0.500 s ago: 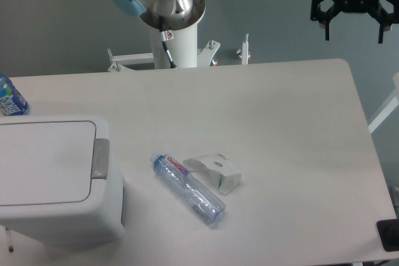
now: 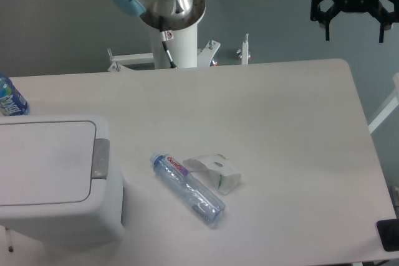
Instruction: Open the trash can
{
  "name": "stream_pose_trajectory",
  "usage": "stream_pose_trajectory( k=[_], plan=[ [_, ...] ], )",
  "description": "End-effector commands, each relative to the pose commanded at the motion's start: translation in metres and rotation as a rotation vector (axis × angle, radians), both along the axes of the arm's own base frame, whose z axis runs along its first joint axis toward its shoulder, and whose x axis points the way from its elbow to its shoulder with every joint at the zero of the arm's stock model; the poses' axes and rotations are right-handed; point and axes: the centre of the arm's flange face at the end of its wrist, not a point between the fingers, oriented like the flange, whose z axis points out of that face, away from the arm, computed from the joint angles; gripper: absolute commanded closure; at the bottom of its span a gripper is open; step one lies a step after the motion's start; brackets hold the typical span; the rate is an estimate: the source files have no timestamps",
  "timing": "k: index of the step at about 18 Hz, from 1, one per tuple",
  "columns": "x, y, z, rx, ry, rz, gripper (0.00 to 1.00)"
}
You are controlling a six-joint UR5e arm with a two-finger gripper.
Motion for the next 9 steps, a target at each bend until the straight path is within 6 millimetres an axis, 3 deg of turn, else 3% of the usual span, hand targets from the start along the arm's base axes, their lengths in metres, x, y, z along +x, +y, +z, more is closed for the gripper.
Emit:
stream_pose_trajectory(
  k=[4,7,9],
  plan=[
    [0.024,0.064,-0.003,0.165,-0.022,0.184,0.0],
    [0.053,0.11,-0.006,0.233,-0.06,0.237,0.0],
    [0.07,0.13,-0.008,0.277,-0.102,0.306,0.0]
  ],
)
